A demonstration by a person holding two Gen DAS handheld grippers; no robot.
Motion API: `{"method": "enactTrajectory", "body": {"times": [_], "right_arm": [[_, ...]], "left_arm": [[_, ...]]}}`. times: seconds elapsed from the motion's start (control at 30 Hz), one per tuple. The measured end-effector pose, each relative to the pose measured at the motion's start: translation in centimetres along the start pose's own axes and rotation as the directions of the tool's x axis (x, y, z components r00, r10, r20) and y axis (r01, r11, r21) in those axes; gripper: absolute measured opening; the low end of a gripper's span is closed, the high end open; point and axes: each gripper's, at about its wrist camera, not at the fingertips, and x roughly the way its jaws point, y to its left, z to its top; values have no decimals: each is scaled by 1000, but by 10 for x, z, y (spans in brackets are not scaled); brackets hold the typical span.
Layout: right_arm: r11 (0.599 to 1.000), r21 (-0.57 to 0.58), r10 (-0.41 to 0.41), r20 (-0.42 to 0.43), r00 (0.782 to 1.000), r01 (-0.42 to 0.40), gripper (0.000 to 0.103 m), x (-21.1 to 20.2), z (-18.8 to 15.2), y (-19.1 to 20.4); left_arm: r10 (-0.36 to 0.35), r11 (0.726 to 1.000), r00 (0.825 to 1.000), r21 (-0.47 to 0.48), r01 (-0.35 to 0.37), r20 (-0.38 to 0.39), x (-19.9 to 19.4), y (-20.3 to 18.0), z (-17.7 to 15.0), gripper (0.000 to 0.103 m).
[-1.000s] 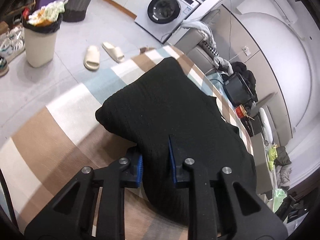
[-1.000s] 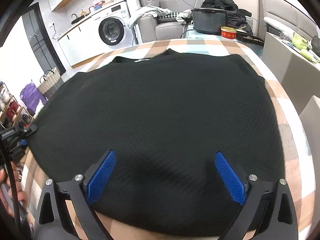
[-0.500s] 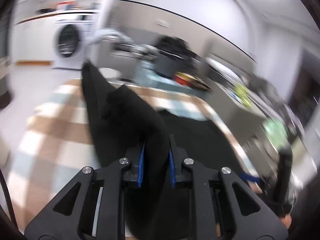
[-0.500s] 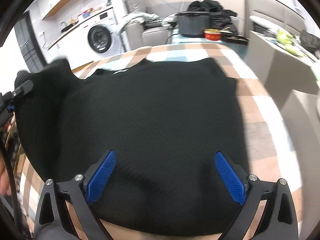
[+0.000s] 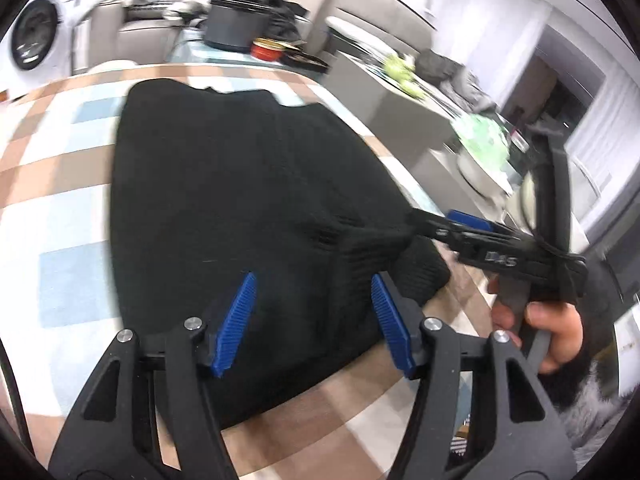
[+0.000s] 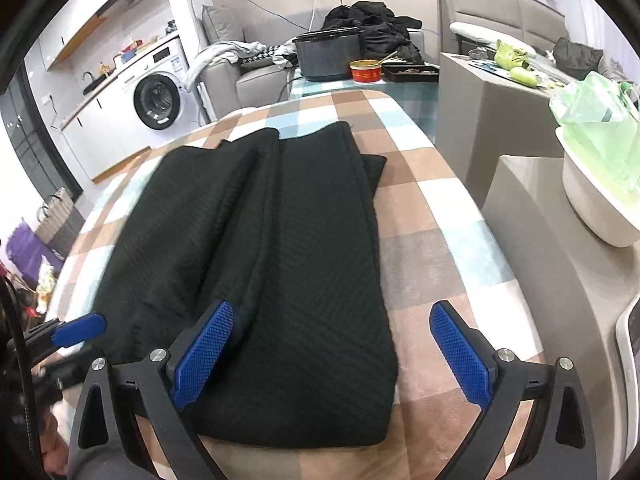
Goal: Fold small clothes
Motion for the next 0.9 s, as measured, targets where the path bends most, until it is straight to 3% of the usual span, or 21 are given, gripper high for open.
{"method": "enactTrajectory", "body": {"times": [0.13,0.2,0.27,0.33,0.43,0.53,0.63,0.8,0.9], "right_arm": [[996,9,88,10,996,-88,100,-10,3,6],[985,17,169,1,986,-169,94,-10,4,12],[972,31,233,-30,972,-232,86,-4,4,21],[969,24,246,-66,967,-245,82,6,2,30],[986,-59,148,-140,979,-158,80,17,-9,43],[985,-175,-21,-166,986,-8,80,16,-25,41],[981,-193,-25,-192,981,-13,80,9,-32,33],[984,-141,94,-123,988,-111,80,-11,-22,39],[963,-108,232,-123,965,-245,71,-12,-15,46]], "left_arm": [[70,996,997,-62,-68,21,-10,28,-5,58],[83,994,997,-65,-83,-2,-2,34,-7,58],[77,996,997,-49,-78,-21,8,32,-11,58],[68,998,997,10,-67,-47,19,21,-17,58],[92,991,993,105,-83,-78,37,1,-25,58],[63,989,993,138,-49,-101,38,-3,-33,58],[30,994,994,105,-19,-103,35,0,-32,58],[10,1000,998,25,-8,-68,24,14,-27,58],[33,999,999,-5,-33,-39,15,25,-23,58]]}}
